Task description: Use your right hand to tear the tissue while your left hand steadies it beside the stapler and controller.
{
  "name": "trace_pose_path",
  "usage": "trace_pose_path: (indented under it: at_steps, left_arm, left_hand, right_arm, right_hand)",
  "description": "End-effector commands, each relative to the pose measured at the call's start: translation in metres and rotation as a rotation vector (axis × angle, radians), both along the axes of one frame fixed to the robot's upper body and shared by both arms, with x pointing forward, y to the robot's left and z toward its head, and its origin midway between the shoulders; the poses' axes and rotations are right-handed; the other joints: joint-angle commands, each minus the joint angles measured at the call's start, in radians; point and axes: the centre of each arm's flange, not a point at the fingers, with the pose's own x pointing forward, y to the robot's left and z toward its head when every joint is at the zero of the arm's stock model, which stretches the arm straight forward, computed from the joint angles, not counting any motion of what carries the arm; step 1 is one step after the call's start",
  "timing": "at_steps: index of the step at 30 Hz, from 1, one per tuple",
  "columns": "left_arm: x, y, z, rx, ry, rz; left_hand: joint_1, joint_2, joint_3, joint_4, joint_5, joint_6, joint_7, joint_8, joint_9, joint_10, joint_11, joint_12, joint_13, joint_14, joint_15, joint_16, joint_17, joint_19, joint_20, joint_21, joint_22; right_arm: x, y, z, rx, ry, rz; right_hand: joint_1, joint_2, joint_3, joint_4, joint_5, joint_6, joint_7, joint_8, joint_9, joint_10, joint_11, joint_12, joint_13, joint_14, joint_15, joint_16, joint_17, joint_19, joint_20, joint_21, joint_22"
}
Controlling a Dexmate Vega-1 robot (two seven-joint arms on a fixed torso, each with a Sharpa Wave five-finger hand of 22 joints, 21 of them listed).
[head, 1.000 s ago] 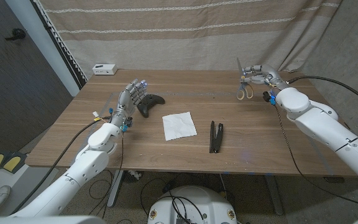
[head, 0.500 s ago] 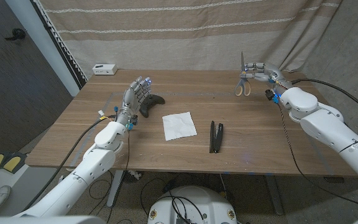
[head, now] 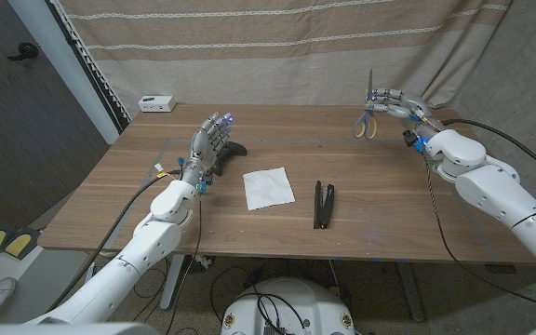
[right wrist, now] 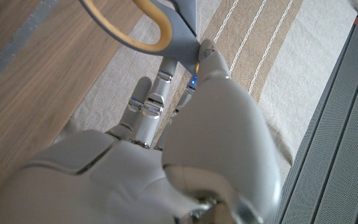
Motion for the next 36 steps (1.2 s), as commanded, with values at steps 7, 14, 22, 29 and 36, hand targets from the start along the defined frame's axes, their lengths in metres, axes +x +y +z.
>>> trace_pose_path:
  at_steps: [7, 14, 22, 29, 36]
  left_arm:
    - [0.003, -0.016, 0.004, 0.017, 0.010, -0.003]
    - [0.006, -0.022, 0.008, 0.044, 0.005, -0.012]
    - [0.009, -0.031, 0.013, 0.059, 0.005, -0.029]
    - [0.009, -0.037, 0.016, 0.104, 0.018, -0.036]
    - [0.008, -0.039, 0.017, 0.107, 0.021, -0.031]
  left_hand:
    - [0.016, 0.010, 0.009, -0.008, 0.001, 0.024, -0.001, 0.008, 0.002, 0.011, 0.000, 0.002, 0.004, 0.002, -0.134, 0.000, 0.003, -0.008, -0.052, -0.001, 0.004]
    - [0.056, 0.023, 0.029, -0.019, 0.006, 0.071, 0.009, 0.025, 0.004, 0.010, -0.001, 0.000, 0.003, 0.002, -0.134, 0.001, 0.002, -0.006, -0.051, 0.001, 0.003]
    - [0.088, 0.026, 0.042, -0.025, 0.008, 0.085, 0.015, 0.027, 0.005, 0.012, -0.008, 0.001, 0.004, 0.012, -0.141, 0.004, 0.001, 0.002, -0.052, 0.004, 0.003]
    - [0.106, 0.021, 0.047, -0.026, 0.006, 0.074, 0.018, 0.019, 0.006, 0.012, 0.001, 0.001, 0.004, 0.028, -0.133, 0.009, 0.002, 0.037, -0.051, 0.016, 0.004]
    - [0.112, 0.020, 0.050, -0.025, 0.004, 0.071, 0.018, 0.017, 0.006, 0.013, 0.005, 0.002, 0.004, 0.036, -0.132, 0.010, 0.002, 0.039, -0.050, 0.016, 0.004]
  right_arm:
    - [-0.005, -0.015, 0.000, 0.097, 0.007, 0.049]
    - [0.001, -0.019, -0.006, 0.149, 0.028, 0.135]
    - [0.007, -0.019, -0.009, 0.166, 0.026, 0.224]
    - [0.012, -0.017, -0.014, 0.180, -0.002, 0.277]
    - [0.016, -0.015, -0.013, 0.188, -0.010, 0.319]
  right_hand:
    - [0.047, 0.050, 0.009, 0.013, 0.006, -0.004, 0.005, 0.006, 0.004, 0.001, 0.000, 0.005, 0.006, 0.109, -0.195, 0.008, 0.008, -0.005, -0.157, 0.007, 0.001]
    - [0.047, 0.050, 0.010, 0.013, 0.006, -0.004, 0.008, 0.006, 0.005, 0.002, 0.000, 0.005, 0.006, 0.108, -0.195, 0.008, 0.009, -0.005, -0.156, 0.007, 0.000]
    - [0.048, 0.049, 0.011, 0.012, 0.006, 0.000, 0.008, 0.007, 0.005, 0.003, 0.001, 0.005, 0.007, 0.109, -0.195, 0.008, 0.010, -0.006, -0.156, 0.007, 0.000]
    - [0.048, 0.048, 0.011, 0.011, 0.006, 0.001, 0.008, 0.007, 0.006, 0.004, 0.000, 0.005, 0.007, 0.107, -0.195, 0.008, 0.011, -0.006, -0.156, 0.007, 0.000]
    - [0.048, 0.047, 0.011, 0.011, 0.006, 0.004, 0.008, 0.008, 0.006, 0.006, 0.000, 0.005, 0.008, 0.106, -0.195, 0.007, 0.011, -0.006, -0.156, 0.007, -0.001]
